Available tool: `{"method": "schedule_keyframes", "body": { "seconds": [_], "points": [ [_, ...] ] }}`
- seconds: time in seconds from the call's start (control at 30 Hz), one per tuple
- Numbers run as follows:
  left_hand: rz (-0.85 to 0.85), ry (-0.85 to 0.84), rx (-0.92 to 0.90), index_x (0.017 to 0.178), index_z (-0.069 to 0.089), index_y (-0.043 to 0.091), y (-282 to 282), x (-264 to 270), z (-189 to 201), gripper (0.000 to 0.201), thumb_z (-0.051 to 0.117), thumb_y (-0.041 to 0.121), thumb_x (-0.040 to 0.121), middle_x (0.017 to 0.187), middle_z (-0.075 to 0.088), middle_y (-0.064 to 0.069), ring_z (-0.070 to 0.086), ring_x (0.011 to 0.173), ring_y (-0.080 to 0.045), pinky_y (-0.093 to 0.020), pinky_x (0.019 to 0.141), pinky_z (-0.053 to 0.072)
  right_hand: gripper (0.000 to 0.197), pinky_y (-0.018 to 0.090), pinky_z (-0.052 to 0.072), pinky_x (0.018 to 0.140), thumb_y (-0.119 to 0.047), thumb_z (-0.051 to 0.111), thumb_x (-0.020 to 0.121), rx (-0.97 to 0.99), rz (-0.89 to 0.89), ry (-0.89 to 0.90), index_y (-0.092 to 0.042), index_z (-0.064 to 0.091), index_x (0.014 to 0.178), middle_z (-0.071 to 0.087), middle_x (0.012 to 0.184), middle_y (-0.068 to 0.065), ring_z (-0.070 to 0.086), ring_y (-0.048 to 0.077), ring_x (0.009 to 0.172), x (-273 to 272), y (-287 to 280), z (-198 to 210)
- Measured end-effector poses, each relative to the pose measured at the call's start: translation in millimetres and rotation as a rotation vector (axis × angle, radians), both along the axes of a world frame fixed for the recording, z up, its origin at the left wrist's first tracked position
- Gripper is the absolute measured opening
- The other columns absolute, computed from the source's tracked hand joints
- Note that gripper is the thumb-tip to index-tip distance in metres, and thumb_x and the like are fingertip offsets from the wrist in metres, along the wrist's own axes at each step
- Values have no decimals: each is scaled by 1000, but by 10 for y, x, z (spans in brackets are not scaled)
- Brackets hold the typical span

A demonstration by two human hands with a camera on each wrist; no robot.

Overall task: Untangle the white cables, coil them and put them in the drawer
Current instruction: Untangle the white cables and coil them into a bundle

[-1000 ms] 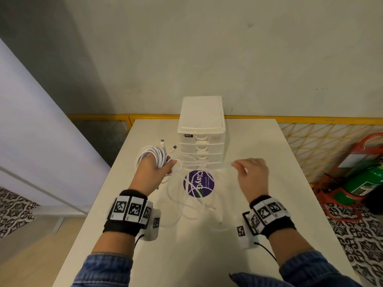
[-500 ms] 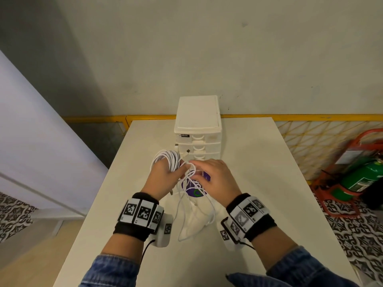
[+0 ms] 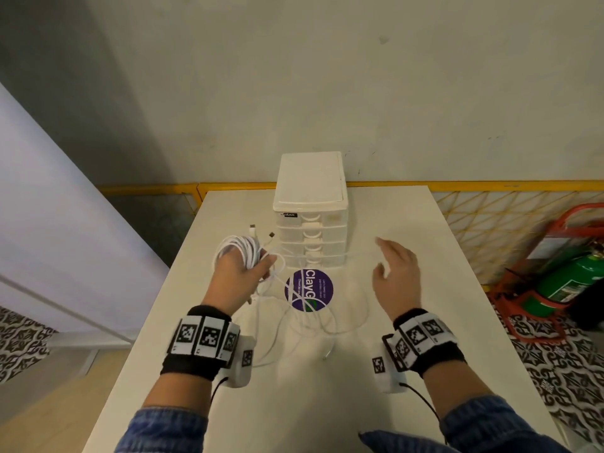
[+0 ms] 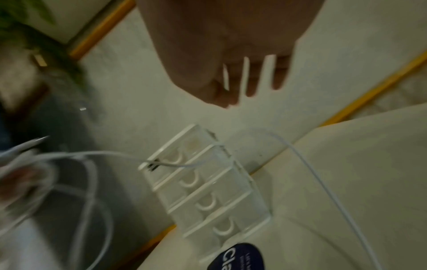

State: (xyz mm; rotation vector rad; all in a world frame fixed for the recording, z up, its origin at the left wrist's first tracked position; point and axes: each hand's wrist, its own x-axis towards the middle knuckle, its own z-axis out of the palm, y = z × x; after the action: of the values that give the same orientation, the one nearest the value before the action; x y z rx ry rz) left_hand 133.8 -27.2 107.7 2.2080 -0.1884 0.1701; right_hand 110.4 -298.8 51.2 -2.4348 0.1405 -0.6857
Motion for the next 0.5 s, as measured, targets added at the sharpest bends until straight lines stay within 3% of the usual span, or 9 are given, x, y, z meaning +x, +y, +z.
{"method": "schedule_keyframes", "body": {
  "seconds": [0.03, 0.1, 0.17, 0.23, 0.3, 0.4, 0.5],
  "points": [
    [-21, 9, -6, 62, 60, 6, -69, -20, 0, 33, 65, 24, 89, 51, 59, -2, 55, 43, -17, -35, 46, 48, 41, 37, 45, 89, -6, 51, 79, 8, 149, -138, -13, 62, 117, 63, 112, 6, 52, 22, 104, -9, 113, 67],
    [-49, 22, -38, 58, 57, 9, -173, -54, 8, 35, 65, 21, 89, 46, 55, 2, 50, 39, -11, -29, 43, 44, 33, 29, 43, 88, -12, 55, 81, -24, 397, -221, -17, 65, 112, 63, 104, 1, 52, 16, 98, -35, 348, 217],
    [-82, 22, -93, 60, 58, 5, -256, -90, 32, 33, 65, 18, 89, 47, 56, -3, 50, 39, -11, -26, 45, 43, 25, 27, 41, 86, -23, 60, 84, -61, 506, -195, -20, 68, 107, 64, 100, -3, 52, 15, 95, -34, 547, 291],
    [-115, 17, -146, 64, 59, 1, -309, -130, 67, 29, 66, 15, 88, 51, 57, -12, 52, 44, -18, -33, 46, 43, 17, 29, 42, 79, -30, 61, 83, -118, 514, -191, -22, 72, 93, 66, 92, -7, 51, 13, 90, -19, 665, 270],
    [-119, 10, -140, 65, 58, -1, -290, -148, 94, 29, 67, 16, 88, 51, 56, -10, 53, 45, -21, -34, 47, 44, 10, 32, 39, 73, -28, 63, 82, -163, 445, -203, -26, 73, 81, 69, 82, -12, 52, 13, 83, 8, 638, 260],
    [-20, 21, -115, 71, 63, -3, -88, -88, 145, 32, 66, 24, 88, 57, 64, -11, 57, 47, -29, -37, 45, 49, 5, 34, 42, 70, -26, 70, 80, -84, 164, -185, -28, 74, 77, 72, 78, -10, 59, 18, 76, 75, 301, 231],
    [33, -29, -95, 65, 60, 6, 162, -21, 146, 30, 66, 25, 88, 54, 60, -7, 56, 47, -20, -32, 49, 47, 11, 36, 40, 72, -30, 65, 84, 42, -137, 1, -23, 73, 84, 73, 91, -1, 59, 27, 85, 76, -101, 159]
  ]
}}
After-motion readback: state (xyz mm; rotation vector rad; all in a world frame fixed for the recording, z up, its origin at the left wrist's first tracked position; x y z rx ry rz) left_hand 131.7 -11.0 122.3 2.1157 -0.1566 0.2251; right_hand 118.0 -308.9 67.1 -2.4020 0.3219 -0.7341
